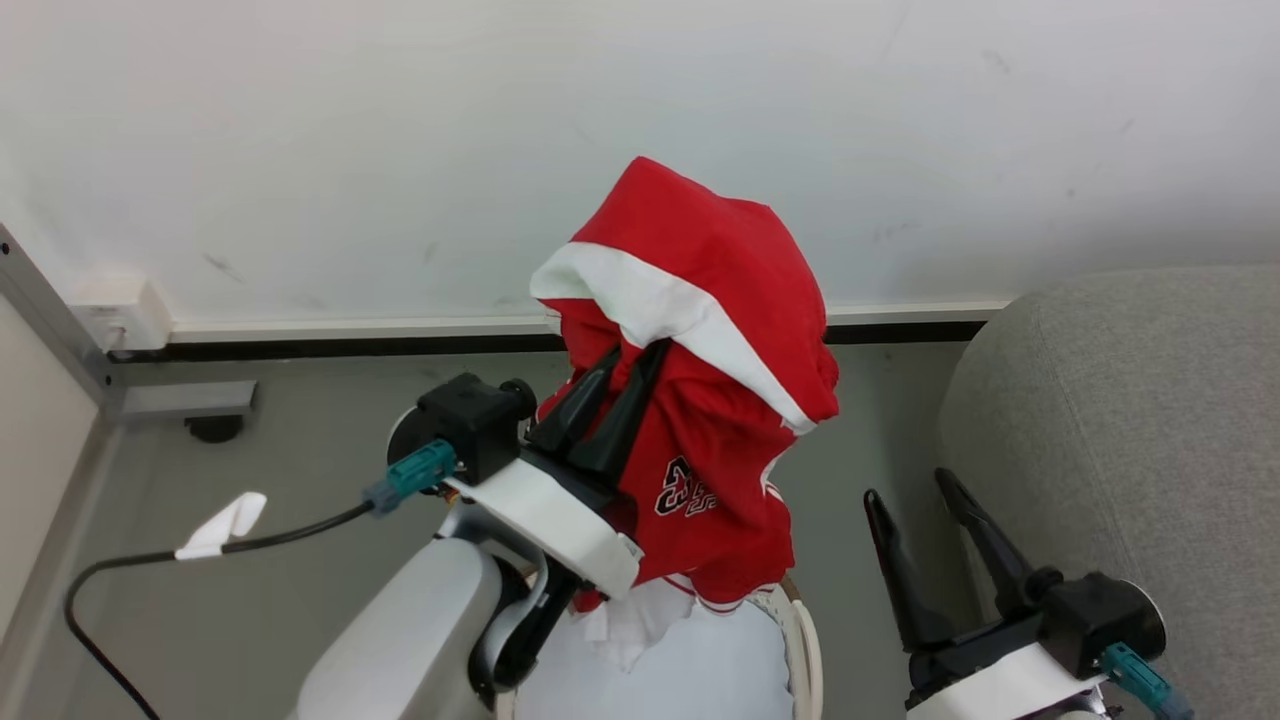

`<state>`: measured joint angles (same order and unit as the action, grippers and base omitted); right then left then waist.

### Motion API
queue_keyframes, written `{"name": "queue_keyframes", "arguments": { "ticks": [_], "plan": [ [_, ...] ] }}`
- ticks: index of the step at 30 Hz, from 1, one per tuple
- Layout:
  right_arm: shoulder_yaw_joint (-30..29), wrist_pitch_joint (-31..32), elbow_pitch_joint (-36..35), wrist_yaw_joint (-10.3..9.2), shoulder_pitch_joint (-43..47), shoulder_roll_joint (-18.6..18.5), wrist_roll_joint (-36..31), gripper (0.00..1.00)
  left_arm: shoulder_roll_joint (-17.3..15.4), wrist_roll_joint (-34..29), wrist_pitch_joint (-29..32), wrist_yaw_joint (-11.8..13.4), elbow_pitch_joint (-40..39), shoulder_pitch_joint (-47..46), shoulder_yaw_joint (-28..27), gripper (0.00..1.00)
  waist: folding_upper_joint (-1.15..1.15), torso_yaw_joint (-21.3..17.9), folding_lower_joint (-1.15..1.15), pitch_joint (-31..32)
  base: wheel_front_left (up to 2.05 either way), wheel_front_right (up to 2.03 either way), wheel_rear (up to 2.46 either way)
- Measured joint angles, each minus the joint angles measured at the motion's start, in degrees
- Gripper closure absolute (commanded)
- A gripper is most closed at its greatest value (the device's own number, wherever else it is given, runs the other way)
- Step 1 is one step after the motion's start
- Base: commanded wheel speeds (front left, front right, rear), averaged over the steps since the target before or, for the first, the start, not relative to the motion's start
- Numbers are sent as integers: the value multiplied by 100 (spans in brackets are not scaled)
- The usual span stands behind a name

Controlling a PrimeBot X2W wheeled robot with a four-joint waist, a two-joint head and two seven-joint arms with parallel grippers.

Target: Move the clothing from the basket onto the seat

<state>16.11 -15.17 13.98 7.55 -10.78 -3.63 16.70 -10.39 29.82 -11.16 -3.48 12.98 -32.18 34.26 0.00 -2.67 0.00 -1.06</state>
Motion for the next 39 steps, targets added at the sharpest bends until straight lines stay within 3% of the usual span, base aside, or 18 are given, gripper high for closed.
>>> {"name": "queue_keyframes", "arguments": {
  "ticks": [9, 17, 21, 29, 39],
  "plan": [
    [851, -1, 437, 0, -530, -454, 294, 0, 208, 22, 5, -110, -32, -31, 279, 100, 0, 298, 1, -119, 0, 0, 0],
    [1599, -1, 1295, 0, -1077, -768, 787, 0, 415, 124, 35, -227, -2, -103, 588, 100, 0, 737, 1, -86, 0, 0, 0],
    [1960, 0, 1399, 0, -1344, -892, 902, 0, 464, 214, 52, -256, 25, -149, 723, 100, 0, 979, 1, -65, 0, 0, 0],
    [2414, 0, 1239, 0, -1714, -959, 910, 0, 512, 267, 58, -304, 142, -150, 946, 100, 0, 1331, 1, -47, 0, 0, 0],
    [2615, 1, 1232, 0, -2075, -827, 915, 0, 558, 368, 56, -314, 222, -171, 1102, 100, 0, 1473, 1, -60, 0, 0, 0]
  ]
}}
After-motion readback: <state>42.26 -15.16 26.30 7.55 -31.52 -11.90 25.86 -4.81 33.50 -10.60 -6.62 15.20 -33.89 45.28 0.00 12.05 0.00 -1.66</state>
